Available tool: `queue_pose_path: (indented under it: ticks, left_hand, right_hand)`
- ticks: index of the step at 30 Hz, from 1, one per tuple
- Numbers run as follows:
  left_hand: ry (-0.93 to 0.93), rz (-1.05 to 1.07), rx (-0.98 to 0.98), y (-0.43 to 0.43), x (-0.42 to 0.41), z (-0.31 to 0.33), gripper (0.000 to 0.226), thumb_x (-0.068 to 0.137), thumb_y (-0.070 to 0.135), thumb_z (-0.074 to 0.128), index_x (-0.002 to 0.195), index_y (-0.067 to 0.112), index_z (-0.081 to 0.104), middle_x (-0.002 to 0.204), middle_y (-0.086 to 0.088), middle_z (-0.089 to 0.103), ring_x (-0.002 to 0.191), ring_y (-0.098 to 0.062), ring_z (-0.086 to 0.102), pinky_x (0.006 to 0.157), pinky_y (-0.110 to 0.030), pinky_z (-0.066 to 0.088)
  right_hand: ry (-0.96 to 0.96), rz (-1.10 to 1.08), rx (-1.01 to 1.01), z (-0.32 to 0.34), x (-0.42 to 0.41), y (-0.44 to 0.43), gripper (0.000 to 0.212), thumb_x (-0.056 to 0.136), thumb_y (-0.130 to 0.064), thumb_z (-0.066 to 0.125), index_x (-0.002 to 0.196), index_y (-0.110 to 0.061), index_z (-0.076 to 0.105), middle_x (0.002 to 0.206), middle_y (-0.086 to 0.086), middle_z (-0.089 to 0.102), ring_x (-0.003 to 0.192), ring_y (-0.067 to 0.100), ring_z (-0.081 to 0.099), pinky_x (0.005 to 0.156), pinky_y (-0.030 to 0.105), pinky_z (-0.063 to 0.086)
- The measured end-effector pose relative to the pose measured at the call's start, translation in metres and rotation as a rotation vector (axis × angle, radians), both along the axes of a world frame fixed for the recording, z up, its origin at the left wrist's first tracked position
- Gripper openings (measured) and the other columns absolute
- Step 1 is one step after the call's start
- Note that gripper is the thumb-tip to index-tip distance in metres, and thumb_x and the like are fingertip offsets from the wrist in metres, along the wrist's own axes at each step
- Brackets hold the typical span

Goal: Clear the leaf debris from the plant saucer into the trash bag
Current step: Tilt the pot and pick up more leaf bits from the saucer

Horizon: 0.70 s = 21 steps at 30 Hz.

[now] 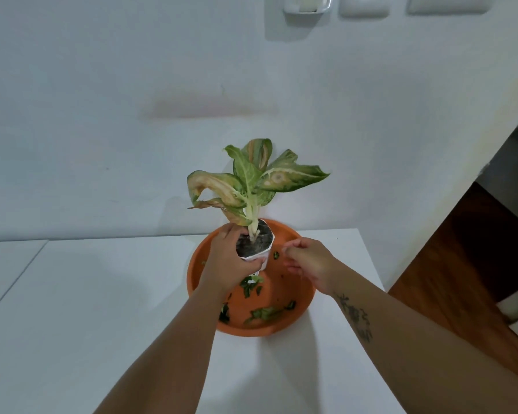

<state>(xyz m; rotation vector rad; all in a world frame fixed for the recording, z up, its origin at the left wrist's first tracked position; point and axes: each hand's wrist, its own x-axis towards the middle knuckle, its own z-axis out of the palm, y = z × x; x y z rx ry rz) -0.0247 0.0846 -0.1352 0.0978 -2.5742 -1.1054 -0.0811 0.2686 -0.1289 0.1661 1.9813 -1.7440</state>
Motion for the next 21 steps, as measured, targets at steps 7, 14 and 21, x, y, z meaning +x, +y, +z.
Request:
queue_pose_path:
  ticks: [7, 14, 21]
  left_hand:
    - [0.056, -0.003, -0.093, 0.002, 0.003, -0.003, 0.054, 0.063, 0.037, 0.082, 0.11, 0.019, 0.064, 0.116, 0.001, 0.06, 0.108, -0.014, 0.054, 0.095, -0.03, 0.047]
    - [0.16, 0.039, 0.009, 0.003, 0.006, -0.004, 0.05, 0.062, 0.02, 0.085, 0.108, 0.016, 0.065, 0.118, 0.005, 0.06, 0.108, -0.013, 0.058, 0.095, -0.029, 0.05]
    - [0.107, 0.081, -0.013, -0.002, 0.01, -0.009, 0.06, 0.062, 0.027, 0.083, 0.117, 0.019, 0.062, 0.12, 0.005, 0.053, 0.109, -0.015, 0.056, 0.096, -0.036, 0.051]
  right_hand:
    - [0.068, 0.034, 0.075, 0.011, -0.003, 0.008, 0.008, 0.087, -0.017, 0.061, 0.093, -0.014, 0.066, 0.102, 0.007, 0.068, 0.089, 0.021, 0.068, 0.088, 0.035, 0.057]
    - [0.126, 0.122, 0.211, 0.023, -0.008, 0.009, 0.02, 0.086, -0.02, 0.06, 0.104, -0.013, 0.066, 0.101, 0.005, 0.065, 0.091, 0.02, 0.066, 0.087, 0.032, 0.057]
    - [0.159, 0.185, 0.291, 0.026, -0.006, 0.0, 0.019, 0.086, -0.021, 0.06, 0.103, -0.015, 0.065, 0.104, 0.005, 0.065, 0.097, 0.022, 0.066, 0.082, 0.03, 0.055]
